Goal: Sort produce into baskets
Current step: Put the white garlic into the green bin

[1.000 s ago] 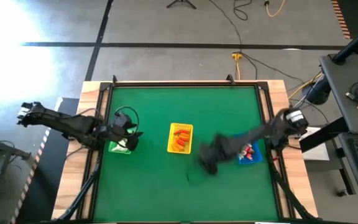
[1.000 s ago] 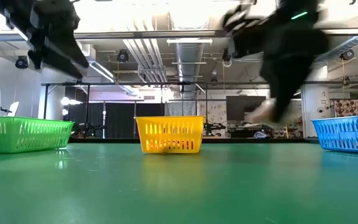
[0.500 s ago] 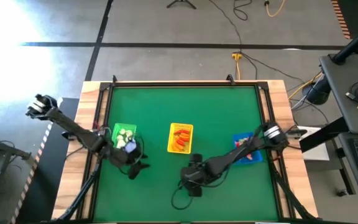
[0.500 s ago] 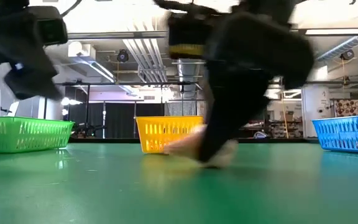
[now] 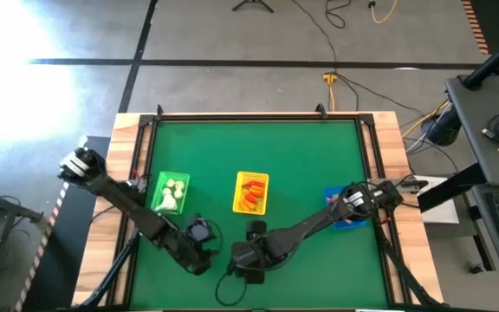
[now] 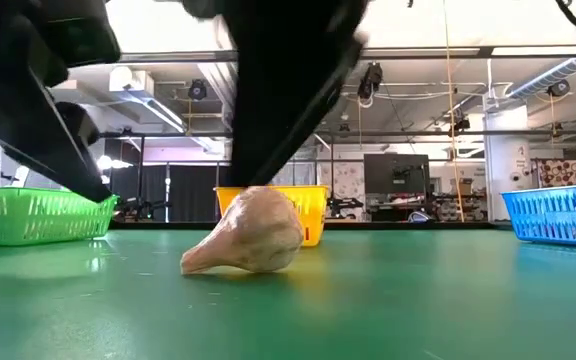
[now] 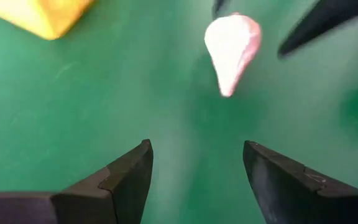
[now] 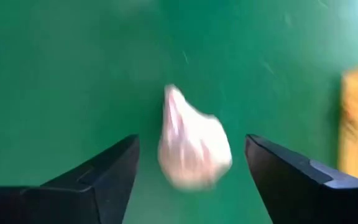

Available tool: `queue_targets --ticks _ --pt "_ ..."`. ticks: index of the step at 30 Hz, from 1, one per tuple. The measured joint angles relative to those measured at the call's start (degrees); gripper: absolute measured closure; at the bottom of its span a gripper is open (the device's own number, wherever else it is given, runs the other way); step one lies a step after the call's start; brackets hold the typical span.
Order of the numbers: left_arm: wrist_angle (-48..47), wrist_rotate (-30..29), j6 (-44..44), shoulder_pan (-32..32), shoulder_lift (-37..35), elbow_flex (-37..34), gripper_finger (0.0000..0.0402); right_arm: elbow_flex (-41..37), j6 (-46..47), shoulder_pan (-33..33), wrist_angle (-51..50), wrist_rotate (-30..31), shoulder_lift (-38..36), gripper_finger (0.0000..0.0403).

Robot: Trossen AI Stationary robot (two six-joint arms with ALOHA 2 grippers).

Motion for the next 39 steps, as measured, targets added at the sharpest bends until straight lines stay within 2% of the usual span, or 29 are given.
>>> queue_targets --ticks 6,10,14,17,20,23,26,28,33,39 --pt "-4.8 0.1 0.5 -0.3 11.3 9.8 0.0157 6.8 4.0 2.5 -14.0 2.9 0.0 0.0096" --pt "-8.3 1.8 -0.4 -0.4 18.1 16.4 0.0128 9.3 7.0 4.5 -20.0 5.3 0.0 0.009" --pt "-12.6 1.6 -1.2 0.0 21.5 21.6 0.0091 9.3 13.6 7.8 -23.4 4.7 0.0 0.0093" --pt "-18.1 1.5 -5.2 0.3 22.3 24.3 0.0069 9.3 18.8 11.2 -23.5 4.6 -0.5 0.0098" --pt "-23.9 -1.2 -10.0 -0.3 22.1 25.4 0.0056 9.3 23.6 15.1 -23.4 5.4 -0.8 0.0101" --pt "-27.8 -5.3 -18.9 -1.6 21.2 25.0 0.0055 9.0 29.9 18.3 -23.1 8.0 -0.1 0.01" --pt "-26.6 -10.3 -29.1 -3.0 21.2 24.6 0.0054 8.9 35.1 20.2 -21.8 9.6 0.5 0.0099" --pt "-22.9 -14.7 -32.5 -3.8 21.8 24.7 0.0054 8.8 37.4 20.7 -22.7 10.8 0.6 0.0099" --pt "-19.2 -20.3 -30.8 -3.3 25.0 26.2 0.0054 8.7 41.7 20.8 -24.2 10.9 0.6 0.0106" --pt "-20.6 -21.3 -28.5 -0.4 29.0 28.4 0.0045 8.7 43.3 20.2 -24.9 10.9 0.2 0.0108"
